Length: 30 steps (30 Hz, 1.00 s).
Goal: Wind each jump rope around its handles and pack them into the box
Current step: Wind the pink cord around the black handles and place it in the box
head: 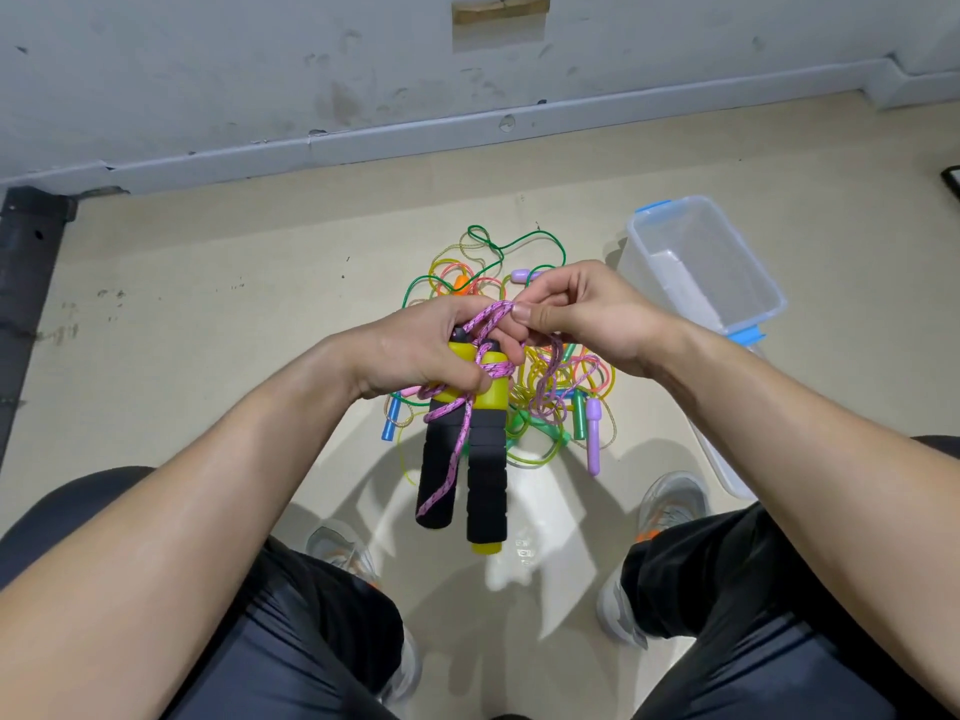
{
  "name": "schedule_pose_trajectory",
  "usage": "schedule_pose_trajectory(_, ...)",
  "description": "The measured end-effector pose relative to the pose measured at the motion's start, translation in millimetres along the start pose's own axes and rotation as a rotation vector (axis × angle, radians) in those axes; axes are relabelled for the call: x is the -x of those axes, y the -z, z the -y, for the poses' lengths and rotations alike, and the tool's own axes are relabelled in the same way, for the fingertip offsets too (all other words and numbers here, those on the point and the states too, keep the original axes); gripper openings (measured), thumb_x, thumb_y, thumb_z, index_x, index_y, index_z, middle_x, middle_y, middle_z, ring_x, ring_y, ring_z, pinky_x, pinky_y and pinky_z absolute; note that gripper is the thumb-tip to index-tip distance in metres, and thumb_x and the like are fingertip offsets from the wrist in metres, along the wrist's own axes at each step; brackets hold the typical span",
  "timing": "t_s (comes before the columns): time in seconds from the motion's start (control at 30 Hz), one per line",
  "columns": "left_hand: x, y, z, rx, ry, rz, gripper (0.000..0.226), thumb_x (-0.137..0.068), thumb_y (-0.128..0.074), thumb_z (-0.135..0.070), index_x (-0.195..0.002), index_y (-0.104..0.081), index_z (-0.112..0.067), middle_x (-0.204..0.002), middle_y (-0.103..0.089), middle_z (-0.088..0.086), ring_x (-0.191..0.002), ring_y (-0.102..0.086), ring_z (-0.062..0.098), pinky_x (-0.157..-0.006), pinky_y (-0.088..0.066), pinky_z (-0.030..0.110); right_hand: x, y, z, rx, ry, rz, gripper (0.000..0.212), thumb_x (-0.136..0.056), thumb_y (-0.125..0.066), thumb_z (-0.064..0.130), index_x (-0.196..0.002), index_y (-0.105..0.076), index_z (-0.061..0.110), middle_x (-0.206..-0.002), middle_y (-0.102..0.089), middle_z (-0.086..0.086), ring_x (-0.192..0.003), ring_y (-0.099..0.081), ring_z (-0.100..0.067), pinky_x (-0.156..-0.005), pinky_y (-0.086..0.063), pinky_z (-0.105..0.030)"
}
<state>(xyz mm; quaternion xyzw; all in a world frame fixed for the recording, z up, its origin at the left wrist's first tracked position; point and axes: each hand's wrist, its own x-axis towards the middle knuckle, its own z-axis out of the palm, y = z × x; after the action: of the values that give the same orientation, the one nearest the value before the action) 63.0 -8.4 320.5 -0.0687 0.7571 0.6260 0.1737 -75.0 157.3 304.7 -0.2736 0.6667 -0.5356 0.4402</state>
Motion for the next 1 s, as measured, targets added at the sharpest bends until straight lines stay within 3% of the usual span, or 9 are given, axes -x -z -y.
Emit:
schedule_pose_trajectory(0.1,-4,-4,3,0.057,0.022,-0.057,0.042,-0.072,-0.067,0.005,-0.109,-0.066,-0.015,-0.102,-0.070,-0.006,-0.088,-0.062,0.011,-0.070,-0.048,0.032,-2,0,-2,-0.002,-0.013,-0.070,0.013,-0.091,-0.068,-0.001,-0.080,-0.071,0.007,-0.063,-0.069,-0.004,-0.055,-0.060,-0.011,-0.059,-0.052,-0.019)
schedule_pose_trajectory(0.2,-6,-3,4,0.172,0.055,-0.114,0.042,-0.076,-0.070,0.014,-0.110,-0.063,-0.009,-0.087,-0.068,-0.011,-0.059,-0.057,0.009,-0.053,-0.045,0.020,-3,1,-2,0.003,-0.028,-0.097,0.014,-0.091,-0.068,0.000,-0.080,-0.072,0.007,-0.064,-0.070,-0.006,-0.055,-0.060,-0.011,-0.059,-0.051,-0.019)
schedule_pose_trajectory(0.33,-7,-1,10,0.255,0.093,-0.147,0.051,-0.063,-0.074,-0.001,-0.112,-0.063,-0.013,-0.092,-0.066,-0.001,-0.081,-0.051,0.029,-0.069,-0.042,0.040,-3,2,-2,-0.019,-0.058,-0.081,0.014,-0.094,-0.064,-0.001,-0.082,-0.069,0.005,-0.057,-0.067,0.002,-0.050,-0.058,-0.006,-0.054,-0.048,-0.016)
schedule_pose_trajectory(0.47,-8,0,8,0.286,0.126,-0.151,0.055,-0.062,-0.074,-0.001,-0.114,-0.061,-0.012,-0.093,-0.066,0.002,-0.086,-0.053,0.031,-0.069,-0.045,0.034,-3,6,-1,-0.047,-0.077,-0.055,0.015,-0.093,-0.065,0.000,-0.080,-0.071,0.006,-0.058,-0.066,-0.002,-0.056,-0.058,-0.013,-0.058,-0.051,-0.020)
schedule_pose_trajectory(0.6,-8,0,7,0.331,0.143,-0.139,0.062,-0.053,-0.081,-0.013,-0.113,-0.064,-0.011,-0.098,-0.070,0.008,-0.093,-0.058,0.034,-0.082,-0.047,0.041,-3,9,3,-0.052,-0.078,-0.050,0.018,-0.093,-0.064,0.000,-0.078,-0.070,0.008,-0.059,-0.067,-0.002,-0.050,-0.059,-0.010,-0.054,-0.050,-0.018)
schedule_pose_trajectory(0.8,-9,1,11,0.385,0.164,-0.145,0.060,-0.055,-0.079,-0.004,-0.112,-0.064,-0.007,-0.105,-0.063,0.022,-0.099,-0.054,0.039,-0.089,-0.040,0.050,-2,13,5,0.025,-0.049,-0.022,0.009,-0.092,-0.066,0.000,-0.086,-0.069,0.004,-0.058,-0.068,0.001,-0.052,-0.060,-0.007,-0.056,-0.050,-0.016)
schedule_pose_trajectory(0.87,-9,-1,11,0.402,0.164,-0.152,0.065,-0.053,-0.080,-0.007,-0.115,-0.063,-0.005,-0.108,-0.061,0.023,-0.100,-0.053,0.041,-0.092,-0.037,0.058,-3,14,8,0.121,-0.023,-0.014,0.007,-0.092,-0.068,0.003,-0.087,-0.071,0.006,-0.067,-0.068,-0.008,-0.065,-0.063,-0.015,-0.067,-0.053,-0.023)
schedule_pose_trajectory(0.93,-9,-3,12,0.422,0.158,-0.142,0.069,-0.054,-0.079,-0.004,-0.120,-0.060,-0.002,-0.112,-0.061,0.023,-0.104,-0.054,0.041,-0.100,-0.036,0.065,-3,15,10,0.179,0.006,-0.010,0.009,-0.093,-0.068,0.005,-0.086,-0.071,0.008,-0.078,-0.066,-0.017,-0.089,-0.066,-0.026,-0.083,-0.052,-0.040)
schedule_pose_trajectory(1.0,-8,-3,12,0.444,0.148,-0.119,0.069,-0.058,-0.076,0.003,-0.125,-0.059,0.000,-0.115,-0.062,0.025,-0.105,-0.057,0.041,-0.104,-0.037,0.063,-4,13,12,0.185,0.033,-0.010,0.010,-0.094,-0.067,0.006,-0.085,-0.071,0.009,-0.079,-0.062,-0.018,-0.089,-0.062,-0.028,-0.081,-0.048,-0.046)
